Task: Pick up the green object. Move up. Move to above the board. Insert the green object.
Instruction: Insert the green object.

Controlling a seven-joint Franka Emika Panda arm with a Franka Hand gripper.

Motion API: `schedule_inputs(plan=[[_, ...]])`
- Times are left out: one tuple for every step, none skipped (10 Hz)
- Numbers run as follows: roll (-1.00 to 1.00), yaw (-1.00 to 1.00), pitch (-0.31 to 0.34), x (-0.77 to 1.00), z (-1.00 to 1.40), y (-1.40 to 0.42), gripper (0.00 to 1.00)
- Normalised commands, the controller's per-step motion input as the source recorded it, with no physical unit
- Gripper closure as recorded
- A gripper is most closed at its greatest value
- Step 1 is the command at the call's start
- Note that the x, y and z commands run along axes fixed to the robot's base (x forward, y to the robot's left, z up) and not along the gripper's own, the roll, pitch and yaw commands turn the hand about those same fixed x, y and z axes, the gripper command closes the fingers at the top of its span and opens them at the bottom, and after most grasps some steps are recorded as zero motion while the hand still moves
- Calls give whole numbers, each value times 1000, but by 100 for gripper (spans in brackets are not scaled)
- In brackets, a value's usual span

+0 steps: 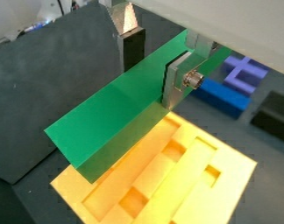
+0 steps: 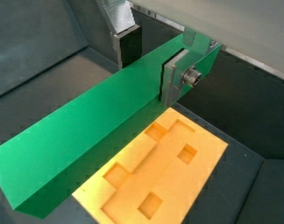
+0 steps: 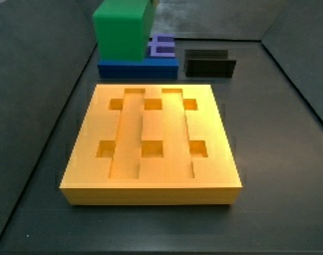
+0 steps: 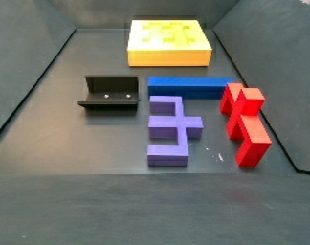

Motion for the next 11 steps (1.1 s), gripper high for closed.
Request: schedule_inputs(plan=[[-170, 206, -79, -200, -691, -209, 100], [-87, 137, -163, -131, -737, -117, 100], [-17, 100, -209, -114, -823, -11, 100], [0, 40, -211, -126, -840, -17, 100], [3, 0, -209, -134, -866, -9, 100], [74, 0, -196, -74, -889, -183, 100], [111, 0, -206, -91, -840, -240, 100], [150, 0, -206, -77, -789, -260, 100], [207, 9, -194, -6, -726, -277, 100], [270, 49, -147, 11, -663, -254, 100], [283, 91, -76, 37, -680, -163, 100]])
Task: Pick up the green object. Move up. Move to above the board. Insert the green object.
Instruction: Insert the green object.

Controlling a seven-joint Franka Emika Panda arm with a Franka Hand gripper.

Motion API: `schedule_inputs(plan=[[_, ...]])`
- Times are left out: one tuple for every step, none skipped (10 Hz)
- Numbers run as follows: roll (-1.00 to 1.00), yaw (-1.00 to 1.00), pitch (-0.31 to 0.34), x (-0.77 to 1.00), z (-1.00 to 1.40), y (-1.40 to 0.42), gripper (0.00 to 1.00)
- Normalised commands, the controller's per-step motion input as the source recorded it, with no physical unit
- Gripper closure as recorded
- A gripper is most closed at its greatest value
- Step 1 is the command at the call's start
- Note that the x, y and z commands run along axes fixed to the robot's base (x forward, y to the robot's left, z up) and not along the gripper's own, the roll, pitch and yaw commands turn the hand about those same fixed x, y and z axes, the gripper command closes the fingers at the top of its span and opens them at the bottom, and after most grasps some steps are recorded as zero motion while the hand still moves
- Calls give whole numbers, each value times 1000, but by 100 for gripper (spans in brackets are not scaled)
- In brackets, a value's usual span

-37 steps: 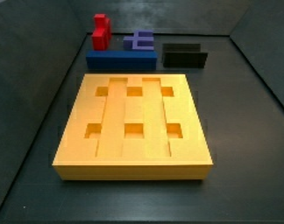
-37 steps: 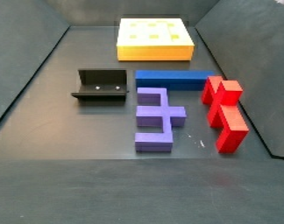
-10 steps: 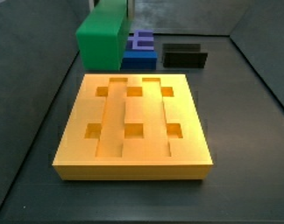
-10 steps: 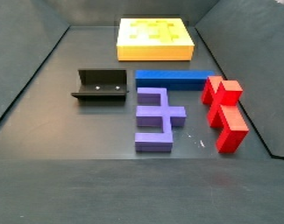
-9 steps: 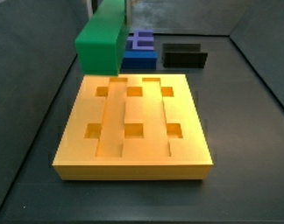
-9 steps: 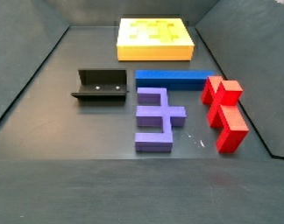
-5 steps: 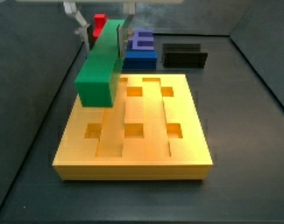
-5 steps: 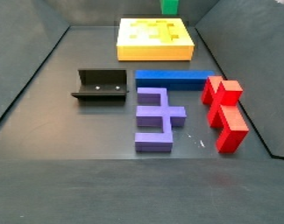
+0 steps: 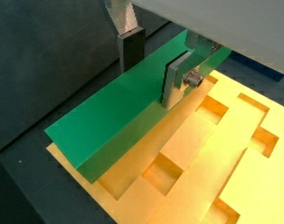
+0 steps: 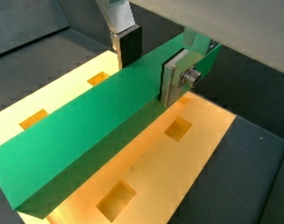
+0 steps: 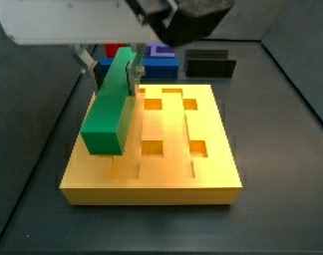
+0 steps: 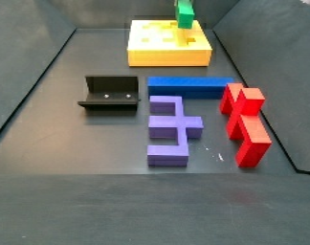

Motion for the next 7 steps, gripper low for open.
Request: schedule_inputs(plan=[[109, 160, -54, 111, -840, -9, 100], [127, 169, 0, 186, -720, 0, 100], [143, 69, 0, 60, -574, 0, 100], [134, 23, 34, 63, -434, 0, 100], [123, 0, 24, 69, -337, 0, 100], [74, 0, 4, 0, -180, 0, 100], [0, 0, 0, 0, -20, 0, 100]])
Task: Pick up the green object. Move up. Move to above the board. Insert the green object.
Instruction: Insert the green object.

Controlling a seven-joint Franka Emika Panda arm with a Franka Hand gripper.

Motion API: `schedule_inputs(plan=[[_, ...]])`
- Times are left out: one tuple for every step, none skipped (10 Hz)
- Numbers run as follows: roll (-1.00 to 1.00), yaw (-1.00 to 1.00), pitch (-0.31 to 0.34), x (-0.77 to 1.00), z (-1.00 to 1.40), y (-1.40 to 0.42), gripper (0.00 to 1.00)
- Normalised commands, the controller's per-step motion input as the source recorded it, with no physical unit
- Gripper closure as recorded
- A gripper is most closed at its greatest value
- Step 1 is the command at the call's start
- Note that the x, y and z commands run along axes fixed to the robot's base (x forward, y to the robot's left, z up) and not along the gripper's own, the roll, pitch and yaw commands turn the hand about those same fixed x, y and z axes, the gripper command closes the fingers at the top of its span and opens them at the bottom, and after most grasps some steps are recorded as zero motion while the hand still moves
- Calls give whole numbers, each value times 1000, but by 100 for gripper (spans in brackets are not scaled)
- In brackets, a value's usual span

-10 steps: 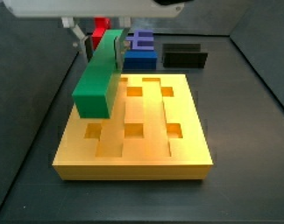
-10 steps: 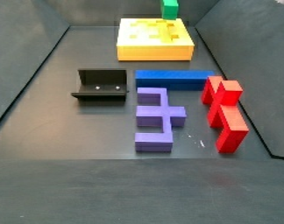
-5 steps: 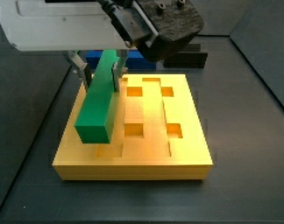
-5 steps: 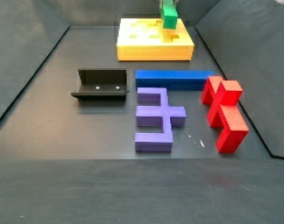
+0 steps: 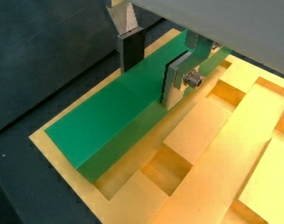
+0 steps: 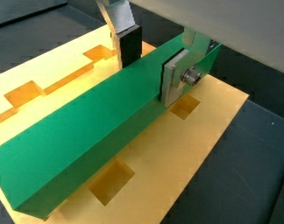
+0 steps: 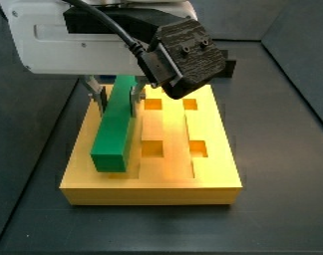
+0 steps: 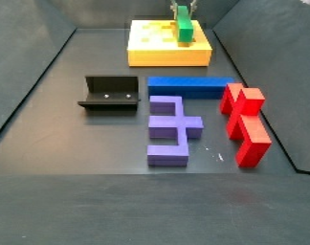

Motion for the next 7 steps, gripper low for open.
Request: schedule_inputs(plan=[[0, 0, 0, 0, -226, 0, 100], [71, 0, 0, 0, -246, 0, 100], [90, 0, 0, 0, -223, 0, 100], [147, 120, 0, 57, -171, 0, 100], [159, 180, 0, 214, -171, 0, 100], [164, 114, 10, 206, -177, 0, 100], [191, 89, 39, 254, -123, 0, 100]])
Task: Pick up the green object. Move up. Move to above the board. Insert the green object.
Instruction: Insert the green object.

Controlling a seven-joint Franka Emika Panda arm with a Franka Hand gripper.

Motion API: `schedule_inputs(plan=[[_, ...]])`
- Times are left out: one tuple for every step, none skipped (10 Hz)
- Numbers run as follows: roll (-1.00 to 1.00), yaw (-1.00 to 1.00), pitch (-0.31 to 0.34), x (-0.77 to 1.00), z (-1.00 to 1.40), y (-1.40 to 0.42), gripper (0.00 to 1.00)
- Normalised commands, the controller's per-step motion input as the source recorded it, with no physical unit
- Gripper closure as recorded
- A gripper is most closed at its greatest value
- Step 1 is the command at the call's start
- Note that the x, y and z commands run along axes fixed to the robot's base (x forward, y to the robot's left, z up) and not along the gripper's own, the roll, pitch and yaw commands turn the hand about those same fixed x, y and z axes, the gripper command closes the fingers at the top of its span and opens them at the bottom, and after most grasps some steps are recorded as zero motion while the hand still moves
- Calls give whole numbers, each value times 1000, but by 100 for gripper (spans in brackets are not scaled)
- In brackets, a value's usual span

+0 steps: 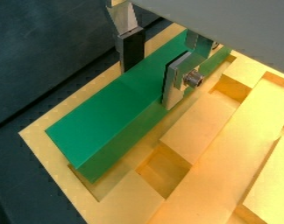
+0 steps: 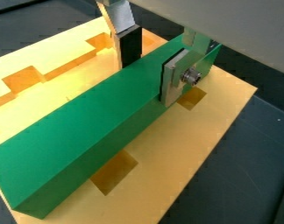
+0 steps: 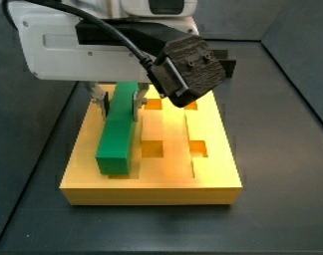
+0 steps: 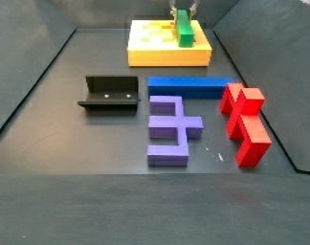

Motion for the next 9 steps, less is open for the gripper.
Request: schedule_inputs(plan=[[163, 51, 26, 180, -103, -63, 100], [157, 23, 0, 74, -160, -117, 100], [140, 0, 0, 0, -180, -166, 100], [171, 0, 0, 0, -260, -149, 100], [117, 0, 0, 0, -231, -171, 100], [86, 0, 0, 46, -246, -140, 100], [97, 0, 0, 97, -377, 0, 100], [123, 0, 0, 223, -394, 0, 100], [113, 9, 0, 277, -351, 0, 100]])
